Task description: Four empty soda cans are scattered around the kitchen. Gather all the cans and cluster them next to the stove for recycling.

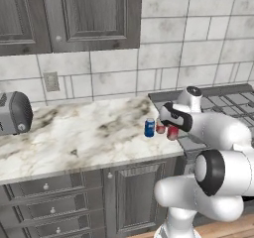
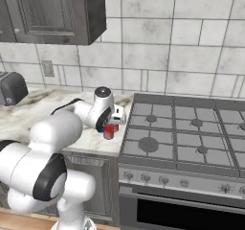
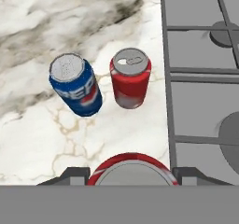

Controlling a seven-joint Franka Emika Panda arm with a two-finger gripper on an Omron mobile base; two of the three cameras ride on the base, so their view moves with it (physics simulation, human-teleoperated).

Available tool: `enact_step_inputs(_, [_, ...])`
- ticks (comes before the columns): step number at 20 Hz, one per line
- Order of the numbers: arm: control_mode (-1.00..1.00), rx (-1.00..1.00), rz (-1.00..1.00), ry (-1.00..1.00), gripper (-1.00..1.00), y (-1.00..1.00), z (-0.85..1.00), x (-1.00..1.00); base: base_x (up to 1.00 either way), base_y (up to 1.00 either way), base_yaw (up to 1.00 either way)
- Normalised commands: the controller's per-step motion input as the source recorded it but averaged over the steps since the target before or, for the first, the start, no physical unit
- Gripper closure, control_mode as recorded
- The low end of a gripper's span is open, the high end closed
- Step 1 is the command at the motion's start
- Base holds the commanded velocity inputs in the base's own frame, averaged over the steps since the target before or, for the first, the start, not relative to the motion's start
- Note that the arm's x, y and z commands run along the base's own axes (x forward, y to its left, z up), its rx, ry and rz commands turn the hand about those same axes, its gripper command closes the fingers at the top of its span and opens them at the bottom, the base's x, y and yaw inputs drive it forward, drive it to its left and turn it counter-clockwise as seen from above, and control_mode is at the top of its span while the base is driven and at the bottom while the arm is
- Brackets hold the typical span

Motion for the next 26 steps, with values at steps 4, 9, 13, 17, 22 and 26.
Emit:
enact_step_inputs(4, [-1.00, 0.00, 0.00, 0.00, 1.00, 0.00, -0.23, 0.31, 0.00, 0.00, 0.00])
enact_step_inputs(9, [-1.00, 0.00, 0.00, 0.00, 1.00, 0.00, -0.23, 0.33, 0.00, 0.00, 0.00])
enact_step_inputs(13, [-1.00, 0.00, 0.00, 0.00, 1.00, 0.00, -0.27, 0.38, 0.00, 0.00, 0.00])
enact_step_inputs(17, [-1.00, 0.00, 0.00, 0.00, 1.00, 0.00, -0.35, 0.25, 0.00, 0.00, 0.00])
enact_step_inputs(22, [-1.00, 0.00, 0.00, 0.00, 1.00, -0.01, -0.30, 0.22, 0.00, 0.00, 0.00])
enact_step_inputs(26, [-1.00, 0.00, 0.00, 0.00, 1.00, -0.08, -0.24, 0.20, 0.00, 0.00, 0.00])
